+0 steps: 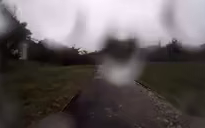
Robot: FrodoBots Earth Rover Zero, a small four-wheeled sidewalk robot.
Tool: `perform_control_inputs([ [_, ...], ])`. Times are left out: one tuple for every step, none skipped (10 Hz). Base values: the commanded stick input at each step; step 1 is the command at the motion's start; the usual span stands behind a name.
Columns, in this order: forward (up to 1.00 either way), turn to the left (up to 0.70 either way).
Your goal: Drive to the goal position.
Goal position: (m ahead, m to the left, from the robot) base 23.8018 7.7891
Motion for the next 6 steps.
perform_control_inputs([
  [0.7, 0.0],
  [0.7, 0.0],
  [0.7, 0.0],
  [0.7, 0.0],
  [0.7, 0.0],
  [0.7, 0.0],
])
